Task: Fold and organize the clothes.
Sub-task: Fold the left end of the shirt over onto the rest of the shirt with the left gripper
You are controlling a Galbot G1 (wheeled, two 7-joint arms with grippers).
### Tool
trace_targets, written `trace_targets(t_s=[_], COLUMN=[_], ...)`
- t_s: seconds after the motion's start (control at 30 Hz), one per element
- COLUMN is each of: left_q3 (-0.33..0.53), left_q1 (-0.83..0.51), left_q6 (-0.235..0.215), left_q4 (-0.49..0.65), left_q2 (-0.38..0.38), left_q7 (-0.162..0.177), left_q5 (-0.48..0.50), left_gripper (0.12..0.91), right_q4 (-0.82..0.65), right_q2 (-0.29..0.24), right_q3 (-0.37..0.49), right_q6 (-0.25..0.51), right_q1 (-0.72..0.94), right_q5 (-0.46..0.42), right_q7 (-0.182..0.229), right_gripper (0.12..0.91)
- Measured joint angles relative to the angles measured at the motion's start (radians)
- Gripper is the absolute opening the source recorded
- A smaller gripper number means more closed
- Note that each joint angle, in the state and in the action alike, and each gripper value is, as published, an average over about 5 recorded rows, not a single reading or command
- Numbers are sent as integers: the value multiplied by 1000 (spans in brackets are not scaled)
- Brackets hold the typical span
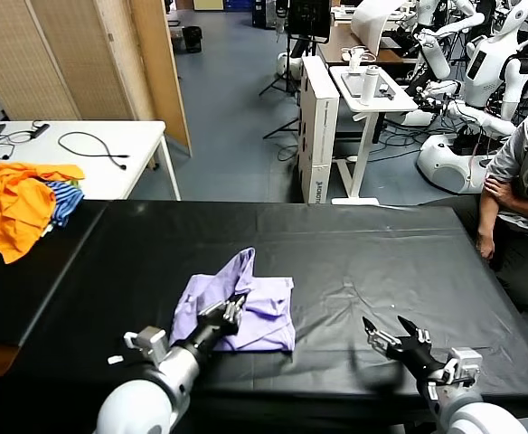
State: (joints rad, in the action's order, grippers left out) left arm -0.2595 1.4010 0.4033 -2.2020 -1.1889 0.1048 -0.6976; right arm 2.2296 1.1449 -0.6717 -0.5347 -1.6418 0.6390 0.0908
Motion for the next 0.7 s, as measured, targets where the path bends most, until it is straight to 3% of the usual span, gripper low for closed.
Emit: trace_targets(t_s=[0.27, 0.43, 0.53, 0.7], left_q3=[23, 41, 55, 79], left_q1=[-17, -30, -34, -18], left_q6=[-5, -13, -17, -17], left_q4=[37, 69, 92, 108], left_q2=[-23, -47, -64, -102], left_q7=[2, 11, 11, 19], left_q5=[14, 39, 61, 65], left_gripper=[151, 163, 274, 589], right_q4=[-1, -1, 1, 11], right_q2=[11, 0, -21, -53], right_q3=[12, 24, 37, 65], right_q6=[0, -1, -4, -11], right_q1=[5, 13, 26, 54], right_q5=[-14, -30, -33, -33], right_q7=[-2, -29, -43, -55], right_gripper=[907, 907, 907, 907])
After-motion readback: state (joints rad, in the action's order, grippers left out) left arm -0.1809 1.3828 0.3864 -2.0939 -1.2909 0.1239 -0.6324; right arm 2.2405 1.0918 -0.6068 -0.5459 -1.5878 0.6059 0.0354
